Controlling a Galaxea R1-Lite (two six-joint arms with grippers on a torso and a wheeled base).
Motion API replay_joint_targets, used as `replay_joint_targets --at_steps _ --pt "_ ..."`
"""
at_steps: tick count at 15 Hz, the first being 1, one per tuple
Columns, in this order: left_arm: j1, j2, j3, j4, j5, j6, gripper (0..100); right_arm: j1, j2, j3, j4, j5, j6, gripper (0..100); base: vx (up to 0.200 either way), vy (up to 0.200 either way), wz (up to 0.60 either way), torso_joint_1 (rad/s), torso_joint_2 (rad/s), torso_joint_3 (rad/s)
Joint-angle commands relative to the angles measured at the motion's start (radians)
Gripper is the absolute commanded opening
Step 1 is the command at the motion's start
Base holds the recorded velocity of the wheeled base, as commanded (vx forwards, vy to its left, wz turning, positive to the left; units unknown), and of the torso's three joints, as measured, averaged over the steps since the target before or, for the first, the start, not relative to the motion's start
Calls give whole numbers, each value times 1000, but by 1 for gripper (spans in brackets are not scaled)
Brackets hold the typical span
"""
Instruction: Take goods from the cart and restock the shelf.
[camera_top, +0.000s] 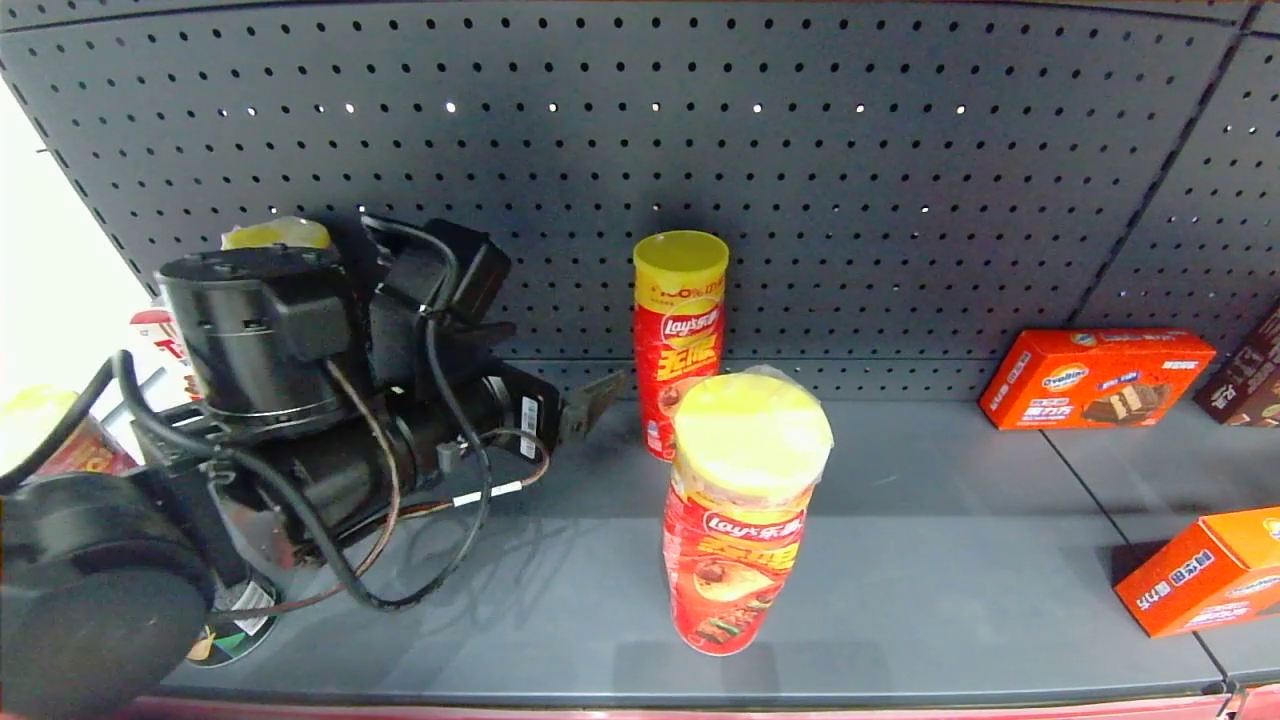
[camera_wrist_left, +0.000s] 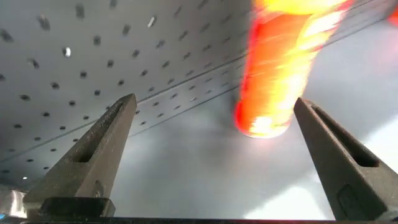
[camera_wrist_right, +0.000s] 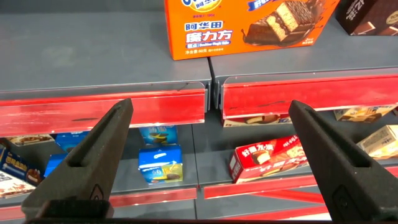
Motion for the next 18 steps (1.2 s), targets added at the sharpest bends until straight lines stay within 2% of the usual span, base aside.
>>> replay_joint_targets --at_steps 1,3,5,6,7,9,10,11,12,14,15,16,18 --pt "-46 -143 53 -1 -1 1 100 0 2 0 0 1 0 100 0 0 0 0 0 0" --pt "-64 -226 92 -1 -8 4 100 0 2 0 0 0 0 100 0 0 0 0 0 0" --pt "-123 -323 138 5 -12 1 100 0 2 0 0 1 0 100 0 0 0 0 0 0" --pt "-187 -462 253 8 -13 1 100 0 2 0 0 1 0 100 0 0 0 0 0 0" --pt "-210 -512 290 10 -13 1 100 0 2 0 0 1 0 100 0 0 0 0 0 0" --pt "-337 -740 461 18 -15 31 100 0 2 0 0 0 0 100 0 0 0 0 0 0" --pt "-300 -844 525 67 -16 57 100 0 2 0 0 1 0 100 0 0 0 0 0 0" --pt "-261 -898 548 108 -16 70 100 0 2 0 0 1 0 100 0 0 0 0 0 0" --pt "-141 -1053 579 229 -18 117 100 0 2 0 0 0 0 100 0 0 0 0 0 0" --pt "-37 -1177 632 311 -45 122 100 0 2 0 0 1 0 100 0 0 0 0 0 0" --pt "55 -1231 668 326 -102 122 100 0 2 0 0 1 1 100 0 0 0 0 0 0" --pt "193 -1289 734 320 -220 117 100 0 2 0 0 1 0 100 0 0 0 0 0 0" --pt "347 -1387 800 340 -317 104 100 0 2 0 0 1 0 100 0 0 0 0 0 0"
